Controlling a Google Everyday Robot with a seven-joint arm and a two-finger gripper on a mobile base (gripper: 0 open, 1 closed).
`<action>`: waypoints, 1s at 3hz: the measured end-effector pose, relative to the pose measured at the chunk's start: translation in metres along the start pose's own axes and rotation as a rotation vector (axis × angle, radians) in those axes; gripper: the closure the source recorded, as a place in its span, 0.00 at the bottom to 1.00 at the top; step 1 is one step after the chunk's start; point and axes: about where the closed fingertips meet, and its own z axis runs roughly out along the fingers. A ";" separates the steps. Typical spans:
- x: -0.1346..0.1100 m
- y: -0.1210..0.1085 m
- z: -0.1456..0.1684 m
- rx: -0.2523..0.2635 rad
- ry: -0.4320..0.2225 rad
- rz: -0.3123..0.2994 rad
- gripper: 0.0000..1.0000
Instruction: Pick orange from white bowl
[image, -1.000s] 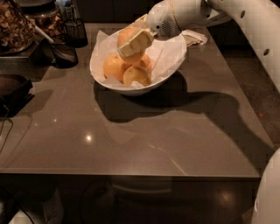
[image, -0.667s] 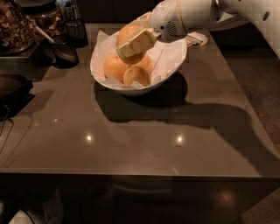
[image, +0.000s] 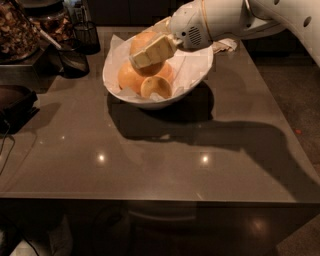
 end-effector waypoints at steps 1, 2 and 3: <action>-0.007 0.023 -0.009 0.011 -0.017 0.043 1.00; -0.012 0.048 -0.019 0.034 -0.021 0.055 1.00; -0.019 0.070 -0.028 0.063 -0.017 0.050 1.00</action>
Offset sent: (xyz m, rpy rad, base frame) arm -0.0823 -0.0091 0.0217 0.0408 0.0337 -0.0938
